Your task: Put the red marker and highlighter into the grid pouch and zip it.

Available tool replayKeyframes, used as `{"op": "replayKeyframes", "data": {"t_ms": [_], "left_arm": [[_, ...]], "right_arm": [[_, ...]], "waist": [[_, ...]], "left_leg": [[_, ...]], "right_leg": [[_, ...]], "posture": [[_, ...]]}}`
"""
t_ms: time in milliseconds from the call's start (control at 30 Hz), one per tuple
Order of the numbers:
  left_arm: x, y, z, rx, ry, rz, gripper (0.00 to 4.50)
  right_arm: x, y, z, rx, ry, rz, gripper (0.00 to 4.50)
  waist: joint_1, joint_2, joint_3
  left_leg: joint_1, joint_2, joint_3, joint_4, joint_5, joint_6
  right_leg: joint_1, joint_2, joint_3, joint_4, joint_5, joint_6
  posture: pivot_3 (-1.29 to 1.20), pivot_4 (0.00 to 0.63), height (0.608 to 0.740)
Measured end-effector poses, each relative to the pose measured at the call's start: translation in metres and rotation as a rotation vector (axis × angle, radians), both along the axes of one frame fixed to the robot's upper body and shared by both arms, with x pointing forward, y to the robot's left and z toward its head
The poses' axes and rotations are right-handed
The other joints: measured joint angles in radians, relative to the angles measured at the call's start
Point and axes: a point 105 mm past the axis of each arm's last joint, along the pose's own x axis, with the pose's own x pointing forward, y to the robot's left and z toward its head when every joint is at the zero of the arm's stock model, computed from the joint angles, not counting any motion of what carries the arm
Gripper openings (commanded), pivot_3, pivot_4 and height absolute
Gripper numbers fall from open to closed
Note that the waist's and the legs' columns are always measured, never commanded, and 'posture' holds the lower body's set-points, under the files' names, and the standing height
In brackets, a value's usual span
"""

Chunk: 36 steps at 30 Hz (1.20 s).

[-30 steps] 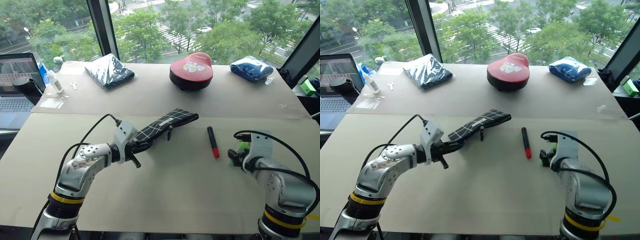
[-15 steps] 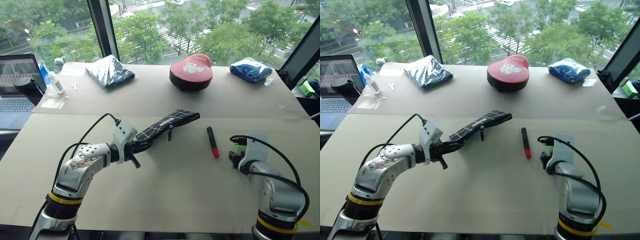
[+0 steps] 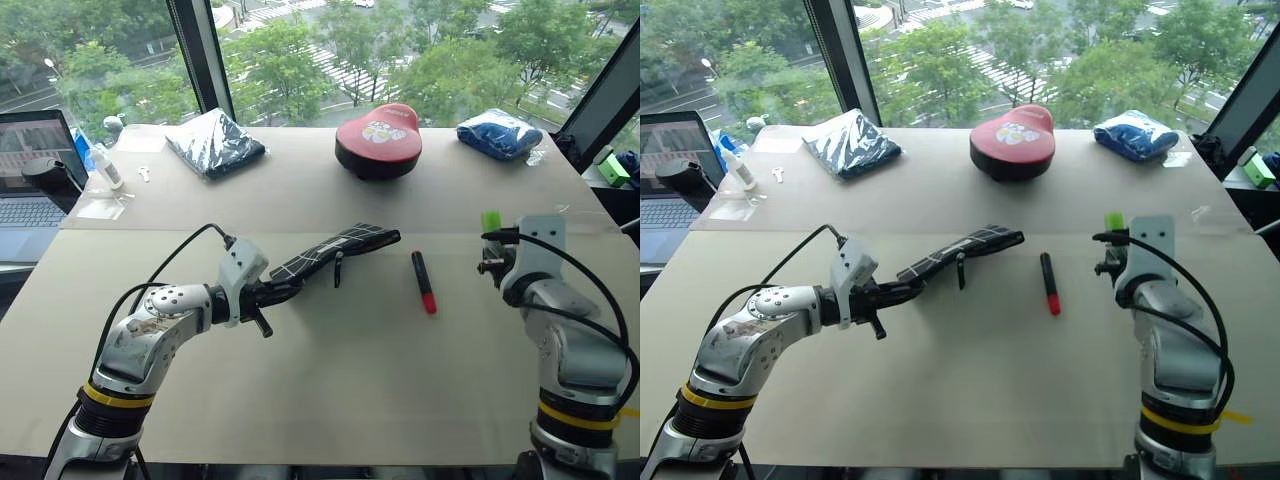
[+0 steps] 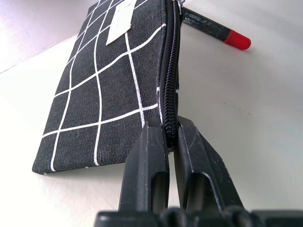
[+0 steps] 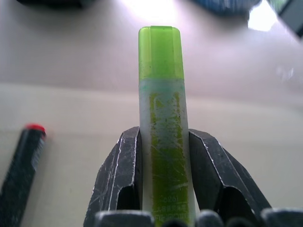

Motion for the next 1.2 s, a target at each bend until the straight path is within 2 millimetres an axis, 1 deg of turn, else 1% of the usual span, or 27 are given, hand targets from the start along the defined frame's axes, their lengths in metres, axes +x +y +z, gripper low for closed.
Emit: {"op": "replayKeyframes", "data": {"t_ms": [33,67,133,167,233,300,367,467,633,733,900,1033,1100,1200], "left_arm": [[0.000,-0.001,0.001,-0.002,-0.002,-0.004,0.00],[0.000,-0.001,0.002,-0.003,-0.004,-0.007,0.00],[0.000,-0.001,0.002,-0.004,-0.003,-0.008,0.00],[0.000,-0.001,0.002,-0.004,-0.003,-0.009,0.00],[0.000,-0.002,0.001,-0.005,-0.001,-0.009,0.00],[-0.001,-0.003,0.001,-0.004,0.002,-0.014,0.00],[-0.001,-0.003,0.000,-0.003,0.003,-0.017,0.00],[-0.001,-0.003,0.000,-0.003,0.004,-0.018,0.00],[-0.001,-0.004,-0.001,-0.001,0.006,-0.022,0.00],[-0.001,-0.004,-0.001,-0.001,0.006,-0.022,0.00],[-0.001,-0.005,-0.001,0.000,0.006,-0.024,0.00],[-0.001,-0.005,0.000,0.000,0.005,-0.024,0.00],[-0.001,-0.005,0.000,0.000,0.003,-0.025,0.00],[-0.001,-0.006,0.001,0.001,0.001,-0.028,0.00]], "right_arm": [[-0.005,0.016,0.006,-0.116,-0.038,0.108,1.03],[-0.012,0.031,0.004,-0.260,-0.053,0.222,1.03],[-0.022,0.049,-0.014,-0.474,-0.032,0.388,1.03],[-0.025,0.054,-0.024,-0.559,-0.015,0.456,1.03],[-0.027,0.060,-0.039,-0.675,-0.005,0.549,1.03],[-0.023,0.062,-0.042,-0.734,-0.021,0.579,1.03],[-0.017,0.061,-0.039,-0.779,-0.052,0.584,1.03],[-0.010,0.062,-0.033,-0.801,-0.087,0.582,1.03],[-0.005,0.065,-0.035,-0.809,-0.088,0.597,1.03],[-0.003,0.061,-0.039,-0.833,-0.068,0.596,1.03],[0.004,0.049,-0.047,-0.883,-0.033,0.555,1.03],[0.011,0.036,-0.048,-0.910,-0.010,0.513,1.03],[0.013,0.034,-0.048,-0.913,-0.006,0.505,1.03],[0.016,0.039,-0.044,-0.884,-0.019,0.503,1.03]], "waist": [[-0.001,0.000,0.000],[-0.001,0.000,0.000],[0.000,-0.002,0.001],[0.000,-0.002,0.001],[0.000,-0.005,0.003],[0.000,-0.006,0.004],[0.001,-0.006,0.004],[0.003,-0.006,0.004],[0.005,-0.007,0.004],[0.010,-0.007,0.004],[0.013,-0.007,0.004],[0.013,-0.007,0.004],[0.013,-0.007,0.004],[0.012,-0.007,0.004]], "left_leg": [[0.000,0.001,-0.001,0.000,0.000,0.000],[0.000,0.001,-0.001,0.000,0.000,0.000],[0.000,0.000,0.000,0.001,0.000,0.000],[-0.001,0.000,0.001,0.001,-0.001,0.001],[-0.001,0.000,0.002,0.003,-0.001,0.002],[-0.001,0.000,0.002,0.004,-0.001,0.002],[-0.001,0.000,0.002,0.003,-0.001,0.001],[-0.001,0.000,0.002,0.003,-0.001,0.001],[-0.002,0.000,0.001,0.003,-0.001,0.001],[-0.002,0.000,0.001,0.003,-0.001,0.001],[-0.002,0.000,0.001,0.003,-0.001,0.001],[-0.002,0.000,0.002,0.003,-0.001,0.001],[-0.002,0.000,0.001,0.003,-0.001,0.001],[-0.002,0.000,0.002,0.003,-0.001,0.001]], "right_leg": [[0.001,0.001,-0.001,-0.001,0.000,0.000],[0.001,0.000,-0.001,-0.002,0.000,0.000],[0.002,-0.001,0.000,-0.003,0.000,0.000],[0.002,-0.001,0.000,-0.003,0.000,0.001],[0.002,-0.002,0.001,-0.003,0.001,0.002],[0.002,-0.002,0.002,-0.003,0.001,0.002],[0.002,-0.002,0.002,-0.003,0.001,0.002],[0.001,-0.002,0.002,-0.003,0.001,0.002],[0.000,-0.003,0.002,-0.003,0.001,0.002],[0.000,-0.003,0.002,-0.003,0.001,0.002],[0.000,-0.003,0.002,-0.003,0.002,0.002],[0.000,-0.003,0.002,-0.003,0.002,0.002],[0.000,-0.003,0.002,-0.003,0.002,0.002],[0.000,-0.003,0.003,-0.002,0.002,0.002]], "posture": [[0.00,0.150,0.740],[0.00,0.150,0.740],[0.00,0.150,0.740],[0.00,0.150,0.740],[0.00,0.150,0.740],[0.00,0.150,0.740],[0.00,0.150,0.740],[0.00,0.150,0.740],[0.00,0.150,0.740],[0.00,0.150,0.740],[0.00,0.150,0.740],[0.00,0.150,0.740],[0.00,0.150,0.740],[0.00,0.150,0.740]]}}
